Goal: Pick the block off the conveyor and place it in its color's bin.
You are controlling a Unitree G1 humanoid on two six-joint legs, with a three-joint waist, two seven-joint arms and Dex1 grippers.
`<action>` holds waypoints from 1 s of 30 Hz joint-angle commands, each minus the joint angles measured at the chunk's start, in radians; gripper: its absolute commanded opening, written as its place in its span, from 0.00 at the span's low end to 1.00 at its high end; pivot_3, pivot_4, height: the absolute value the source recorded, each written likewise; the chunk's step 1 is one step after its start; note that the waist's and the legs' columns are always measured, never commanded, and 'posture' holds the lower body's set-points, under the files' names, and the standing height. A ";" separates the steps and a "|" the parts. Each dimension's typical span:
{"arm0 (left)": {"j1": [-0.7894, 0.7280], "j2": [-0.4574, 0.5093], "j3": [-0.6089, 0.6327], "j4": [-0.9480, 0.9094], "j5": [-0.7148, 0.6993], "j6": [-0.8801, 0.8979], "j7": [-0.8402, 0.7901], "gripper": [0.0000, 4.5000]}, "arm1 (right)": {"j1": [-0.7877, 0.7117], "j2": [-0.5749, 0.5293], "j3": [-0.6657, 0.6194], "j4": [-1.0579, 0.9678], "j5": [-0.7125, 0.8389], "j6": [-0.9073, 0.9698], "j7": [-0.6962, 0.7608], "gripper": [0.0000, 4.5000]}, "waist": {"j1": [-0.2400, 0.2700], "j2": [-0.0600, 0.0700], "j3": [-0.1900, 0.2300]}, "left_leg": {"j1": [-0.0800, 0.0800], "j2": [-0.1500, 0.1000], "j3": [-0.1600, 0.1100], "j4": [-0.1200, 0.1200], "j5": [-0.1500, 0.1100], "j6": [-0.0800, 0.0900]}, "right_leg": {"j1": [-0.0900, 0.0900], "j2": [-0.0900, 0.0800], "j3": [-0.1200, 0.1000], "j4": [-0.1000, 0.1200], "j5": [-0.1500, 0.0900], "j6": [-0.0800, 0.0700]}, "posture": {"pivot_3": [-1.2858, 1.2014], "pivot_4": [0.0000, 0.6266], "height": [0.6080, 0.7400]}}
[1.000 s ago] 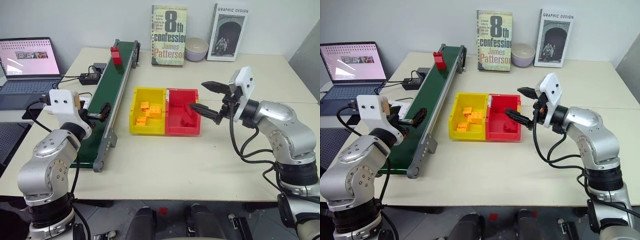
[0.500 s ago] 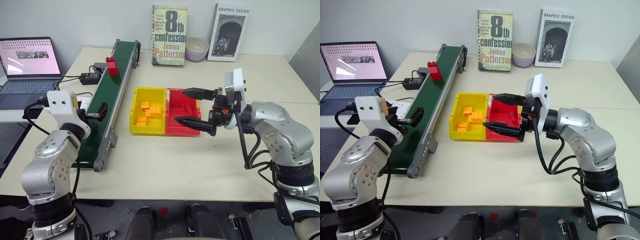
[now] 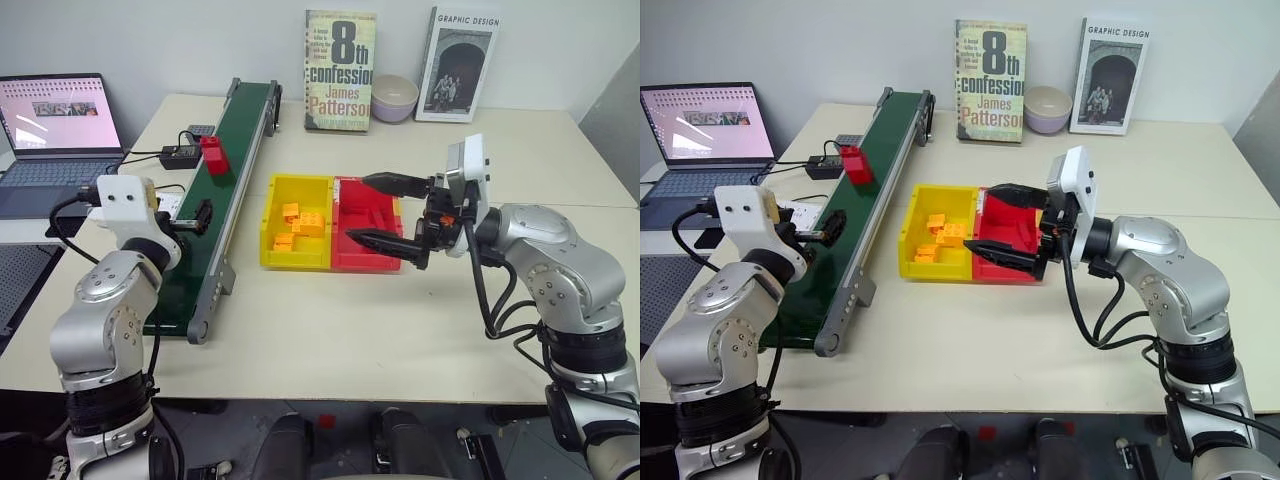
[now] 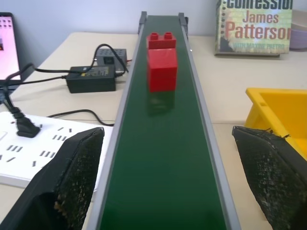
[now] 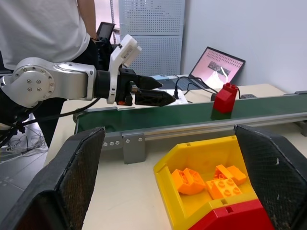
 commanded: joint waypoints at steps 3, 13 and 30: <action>-0.049 -0.013 -0.024 0.048 0.034 -0.064 0.014 0.99 | -0.016 -0.014 -0.012 -0.054 -0.002 -0.013 -0.018 1.00 | 0.000 0.000 0.000 | 0.000 0.000 0.000 0.000 0.000 0.000 | 0.000 0.000 0.000 0.000 0.000 0.000 | 0.52 0.24 1.00; -0.058 -0.024 -0.058 0.103 0.054 -0.082 0.004 0.99 | -0.006 -0.039 -0.020 -0.073 0.008 -0.003 -0.034 1.00 | 0.000 0.000 0.000 | 0.000 0.000 0.000 0.000 0.000 0.000 | 0.000 -0.001 0.000 0.000 0.000 0.000 | 0.52 0.24 1.00; 0.046 -0.018 0.036 -0.024 -0.013 0.084 0.018 0.62 | -0.019 -0.041 -0.031 -0.071 0.028 0.025 -0.050 1.00 | -0.001 0.000 0.000 | 0.000 0.001 0.000 -0.001 0.000 0.000 | -0.001 -0.002 0.000 0.000 0.000 0.000 | 0.52 0.24 1.00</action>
